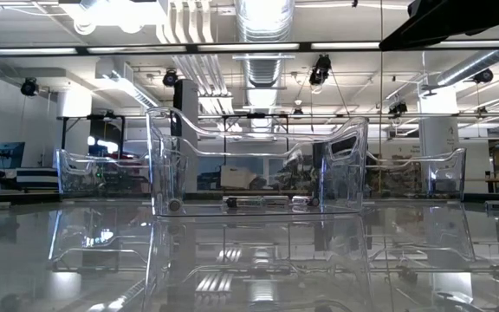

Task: Sort batteries
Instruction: Put the white battery into the top left transparent bin

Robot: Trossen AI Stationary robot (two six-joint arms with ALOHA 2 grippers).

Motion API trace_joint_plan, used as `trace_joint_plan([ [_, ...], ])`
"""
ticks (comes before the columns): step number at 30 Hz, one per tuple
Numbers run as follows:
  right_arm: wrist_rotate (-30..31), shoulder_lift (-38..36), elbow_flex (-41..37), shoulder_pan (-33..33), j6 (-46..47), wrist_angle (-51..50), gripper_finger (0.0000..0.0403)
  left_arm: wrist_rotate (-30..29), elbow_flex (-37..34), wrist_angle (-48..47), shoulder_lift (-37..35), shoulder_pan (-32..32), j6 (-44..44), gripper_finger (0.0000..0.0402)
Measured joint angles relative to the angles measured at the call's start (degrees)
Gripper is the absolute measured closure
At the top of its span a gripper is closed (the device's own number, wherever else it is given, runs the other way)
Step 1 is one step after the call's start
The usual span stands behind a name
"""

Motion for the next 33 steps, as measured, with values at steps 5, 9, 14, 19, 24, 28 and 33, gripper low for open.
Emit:
trace_joint_plan([
  [5,0.02,0.01,0.00,0.00,-0.37,0.07,0.0113,0.31,7.18,-5.83,7.85,-2.33,7.80,0.0249],
  [9,0.02,0.00,0.00,0.00,-0.37,0.11,0.0120,1.16,10.31,-8.87,12.84,-2.30,12.85,0.0249],
  [14,0.02,0.01,0.00,0.00,0.46,0.21,0.0126,2.21,10.04,-8.89,14.36,-1.52,15.74,0.0250],
  [19,0.00,0.02,0.00,0.00,0.72,0.13,0.0120,-1.04,8.37,-9.52,12.21,-0.75,17.08,0.0273],
  [24,0.00,0.02,0.00,0.00,0.71,0.13,0.0115,-2.90,5.68,-8.20,9.82,-0.38,15.61,0.0322],
  [28,0.00,0.02,0.00,0.00,0.70,0.11,0.0120,-3.17,3.21,-6.22,8.79,-0.24,13.23,0.0385],
  [33,-0.11,0.02,0.00,0.00,0.70,0.03,0.0130,-3.14,2.35,-5.45,8.42,-0.06,13.13,0.0381],
])
